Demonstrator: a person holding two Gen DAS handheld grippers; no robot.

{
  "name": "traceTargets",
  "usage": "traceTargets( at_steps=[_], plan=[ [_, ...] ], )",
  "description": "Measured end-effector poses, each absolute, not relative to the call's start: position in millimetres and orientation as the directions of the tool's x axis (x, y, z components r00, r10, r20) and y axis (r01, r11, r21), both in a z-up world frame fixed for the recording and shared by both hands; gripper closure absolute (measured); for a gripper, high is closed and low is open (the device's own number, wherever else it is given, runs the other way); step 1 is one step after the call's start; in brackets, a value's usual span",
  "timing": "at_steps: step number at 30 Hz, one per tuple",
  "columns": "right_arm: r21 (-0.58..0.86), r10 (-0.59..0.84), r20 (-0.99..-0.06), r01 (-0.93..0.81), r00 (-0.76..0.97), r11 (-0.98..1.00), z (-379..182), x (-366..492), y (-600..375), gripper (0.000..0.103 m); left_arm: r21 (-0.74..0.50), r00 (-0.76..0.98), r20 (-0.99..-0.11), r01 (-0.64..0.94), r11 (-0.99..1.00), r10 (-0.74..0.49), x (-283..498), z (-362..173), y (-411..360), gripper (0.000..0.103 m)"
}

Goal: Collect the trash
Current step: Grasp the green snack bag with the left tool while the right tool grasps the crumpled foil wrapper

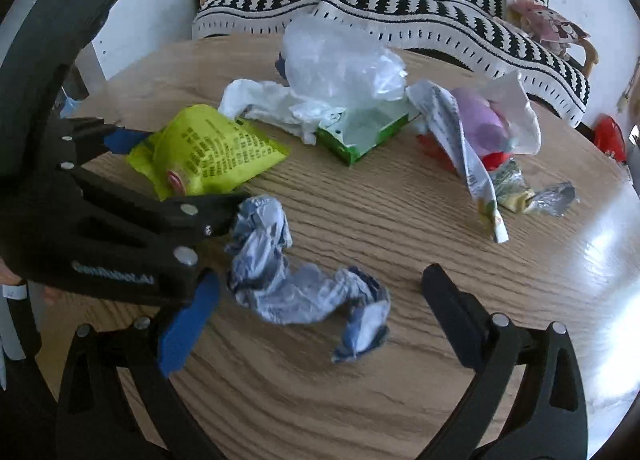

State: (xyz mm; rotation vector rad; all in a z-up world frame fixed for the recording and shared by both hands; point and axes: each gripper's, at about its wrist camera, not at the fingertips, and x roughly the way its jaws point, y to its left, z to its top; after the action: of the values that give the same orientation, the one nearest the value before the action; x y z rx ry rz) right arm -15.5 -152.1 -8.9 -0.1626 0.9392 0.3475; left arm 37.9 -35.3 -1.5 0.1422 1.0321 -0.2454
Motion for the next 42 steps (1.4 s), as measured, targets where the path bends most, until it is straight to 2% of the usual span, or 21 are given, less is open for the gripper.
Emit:
traceTargets(
  at_steps=[21, 23, 25, 26, 27, 28, 29, 31, 42],
  plan=[
    [0.010, 0.207, -0.812, -0.343, 0.545, 0.939, -11.6, -12.2, -145.8, 0.005, 0.009, 0.519, -0.842, 0.284, 0.959, -0.146, 38.5, -2.0, -15.5, 0.006],
    [0.009, 0.202, -0.812, -0.334, 0.547, 0.942, -11.8, -13.7, -145.8, 0.005, 0.004, 0.524, -0.837, 0.293, 0.956, -0.157, 36.5, 0.3, -14.2, 0.017],
    [0.008, 0.197, -0.812, -0.327, 0.550, 0.945, -11.6, -13.9, -143.7, 0.006, -0.004, 0.531, -0.829, 0.302, 0.953, -0.172, 33.9, 6.3, -13.0, 0.061],
    [0.009, 0.196, -0.811, -0.323, 0.551, 0.947, -11.4, -14.7, -143.7, 0.009, -0.020, 0.526, -0.831, 0.298, 0.954, -0.182, 33.0, 8.6, -11.0, 0.073],
    [0.012, 0.202, -0.802, -0.323, 0.562, 0.946, -9.3, -18.1, -144.5, 0.037, -0.036, 0.518, -0.835, 0.291, 0.956, -0.189, 32.6, 10.0, -8.2, 0.084],
    [0.021, 0.215, -0.788, -0.324, 0.578, 0.946, -5.7, -21.3, -145.7, 0.060, -0.047, 0.514, -0.835, 0.292, 0.955, -0.198, 31.8, 11.0, -6.5, 0.091],
    [0.046, 0.231, -0.785, -0.317, 0.575, 0.947, -2.9, -23.1, -148.3, 0.064, -0.059, 0.513, -0.832, 0.298, 0.953, -0.212, 29.8, 13.4, -4.8, 0.091],
    [0.098, 0.263, -0.786, -0.308, 0.559, 0.946, -1.3, -26.0, -152.7, 0.065, -0.075, 0.522, -0.821, 0.303, 0.950, -0.232, 25.5, 18.9, -1.2, 0.093],
    [0.107, 0.234, -0.729, -0.230, 0.644, 0.967, 23.9, -52.8, -165.5, 0.065, -0.117, 0.549, -0.791, 0.300, 0.947, -0.271, 12.9, 33.4, 15.8, 0.094]
  ],
)
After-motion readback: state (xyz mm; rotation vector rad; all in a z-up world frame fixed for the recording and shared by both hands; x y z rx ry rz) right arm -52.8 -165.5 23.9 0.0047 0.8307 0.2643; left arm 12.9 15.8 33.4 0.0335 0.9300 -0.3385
